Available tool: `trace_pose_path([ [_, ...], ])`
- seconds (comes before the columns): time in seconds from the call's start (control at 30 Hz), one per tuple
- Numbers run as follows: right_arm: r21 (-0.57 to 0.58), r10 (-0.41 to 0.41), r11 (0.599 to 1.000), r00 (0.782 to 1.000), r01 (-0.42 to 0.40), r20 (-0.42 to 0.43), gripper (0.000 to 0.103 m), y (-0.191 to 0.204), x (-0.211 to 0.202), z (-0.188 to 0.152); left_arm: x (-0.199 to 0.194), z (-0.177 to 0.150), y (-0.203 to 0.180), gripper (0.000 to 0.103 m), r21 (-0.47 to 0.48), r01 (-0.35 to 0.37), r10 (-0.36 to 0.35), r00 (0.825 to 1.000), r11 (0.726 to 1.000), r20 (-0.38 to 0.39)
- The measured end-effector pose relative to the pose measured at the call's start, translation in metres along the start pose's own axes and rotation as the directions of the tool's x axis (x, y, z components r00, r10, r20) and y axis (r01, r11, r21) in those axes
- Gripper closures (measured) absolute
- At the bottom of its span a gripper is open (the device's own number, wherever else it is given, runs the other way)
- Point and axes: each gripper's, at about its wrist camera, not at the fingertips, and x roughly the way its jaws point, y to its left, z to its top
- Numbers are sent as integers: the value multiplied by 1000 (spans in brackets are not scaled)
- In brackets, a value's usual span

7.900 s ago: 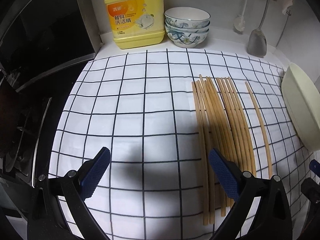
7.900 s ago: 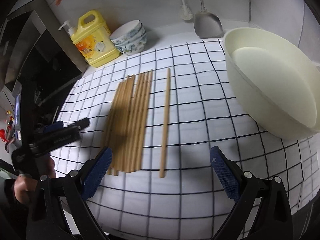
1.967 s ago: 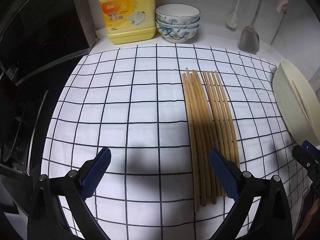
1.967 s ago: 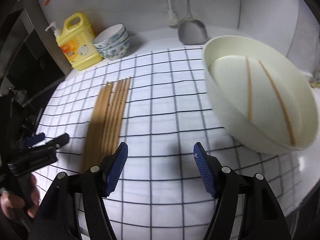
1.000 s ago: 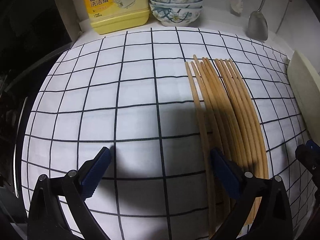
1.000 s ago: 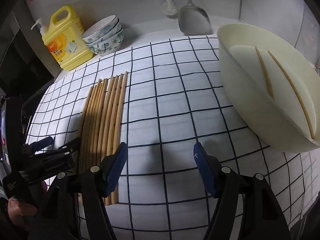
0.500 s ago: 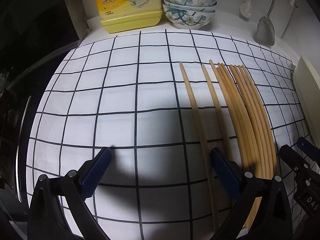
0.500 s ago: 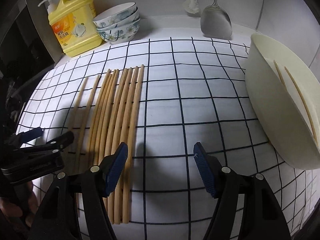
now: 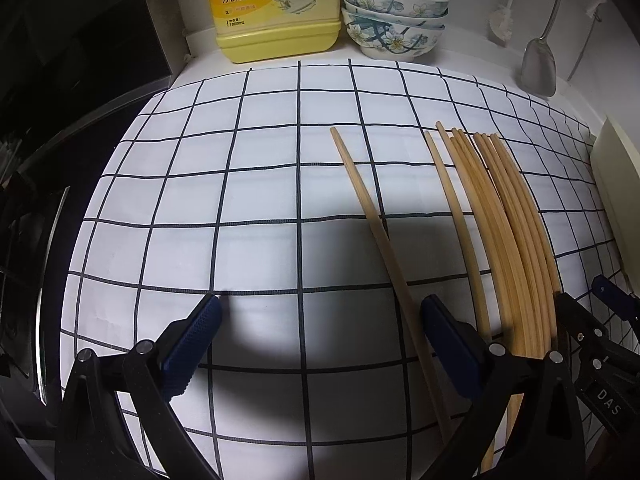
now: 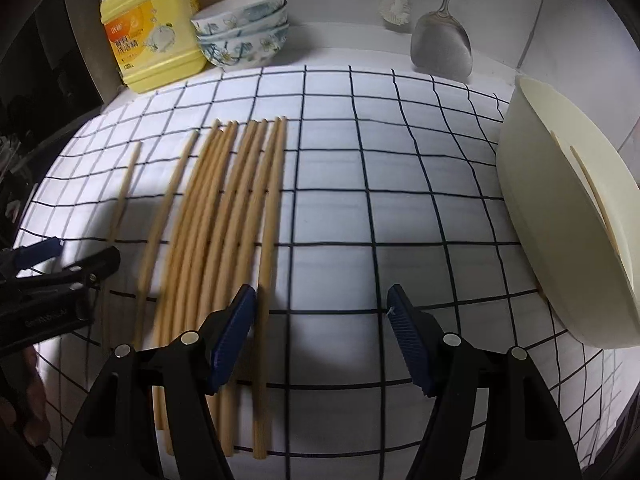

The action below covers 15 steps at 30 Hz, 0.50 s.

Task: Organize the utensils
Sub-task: 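Return the right tool to the chopsticks and grasp another one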

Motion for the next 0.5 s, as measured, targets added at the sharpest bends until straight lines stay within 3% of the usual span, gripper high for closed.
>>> trace_pose_path([
  [0.33,-20,14,1000,999,-14,34,38,6,0,0,-1,-3,-4,6,-37,-22,23,999,999,27],
  [0.43,-27,33,999,998,-32,45,45,6,0,0,-4,-6,-7,12,-25,-13,14,999,1000,45],
  [0.5,-48,38,998,998,-36,54,52,10,0,-1,-8,-6,-11,27,-2,0,0,998,1000,57],
])
